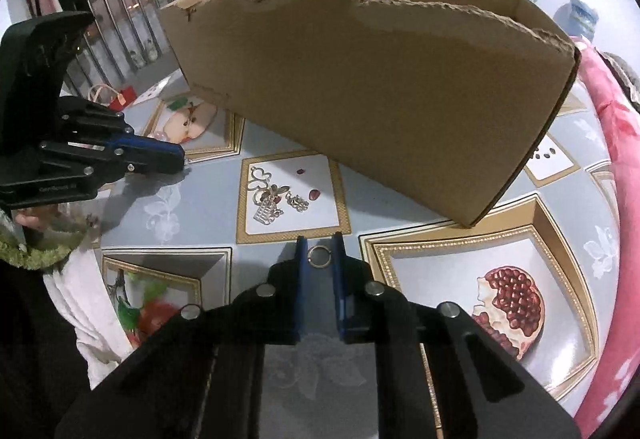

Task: Organize jewelry

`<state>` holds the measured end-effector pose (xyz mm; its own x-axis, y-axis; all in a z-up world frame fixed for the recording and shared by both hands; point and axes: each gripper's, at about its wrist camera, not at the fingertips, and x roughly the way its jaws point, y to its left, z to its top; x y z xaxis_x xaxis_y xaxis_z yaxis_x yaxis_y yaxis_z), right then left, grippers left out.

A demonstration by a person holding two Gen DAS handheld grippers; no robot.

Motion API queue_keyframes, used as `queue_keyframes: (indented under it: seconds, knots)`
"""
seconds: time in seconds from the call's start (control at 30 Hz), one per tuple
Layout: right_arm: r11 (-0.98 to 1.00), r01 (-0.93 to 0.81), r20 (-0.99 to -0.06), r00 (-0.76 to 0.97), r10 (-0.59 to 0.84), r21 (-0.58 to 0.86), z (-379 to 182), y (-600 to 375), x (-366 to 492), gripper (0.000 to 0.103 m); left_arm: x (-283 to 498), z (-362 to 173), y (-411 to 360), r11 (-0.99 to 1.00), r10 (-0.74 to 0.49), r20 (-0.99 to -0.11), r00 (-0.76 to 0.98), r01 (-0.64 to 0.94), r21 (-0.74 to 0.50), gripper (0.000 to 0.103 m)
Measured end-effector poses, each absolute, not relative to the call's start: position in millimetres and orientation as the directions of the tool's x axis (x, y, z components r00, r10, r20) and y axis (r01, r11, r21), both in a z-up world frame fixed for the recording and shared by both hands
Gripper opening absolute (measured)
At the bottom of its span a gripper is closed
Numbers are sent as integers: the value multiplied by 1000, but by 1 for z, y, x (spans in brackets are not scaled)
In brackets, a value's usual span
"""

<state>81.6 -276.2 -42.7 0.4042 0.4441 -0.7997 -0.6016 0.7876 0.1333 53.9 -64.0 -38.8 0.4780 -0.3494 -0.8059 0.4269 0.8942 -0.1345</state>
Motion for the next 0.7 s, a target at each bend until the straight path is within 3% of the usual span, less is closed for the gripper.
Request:
queue_keyframes:
  seconds: [0.47, 0.7]
  knots:
    - [819, -548, -767, 449, 459, 169, -31, -289, 72, 10, 47, -30, -61, 894, -354, -791, 498, 430, -130, 4]
    - [821, -533, -686, 520, 509, 205, 12, -298, 64, 10, 41, -2, -55, 882, -396, -746, 535, 448, -147, 4]
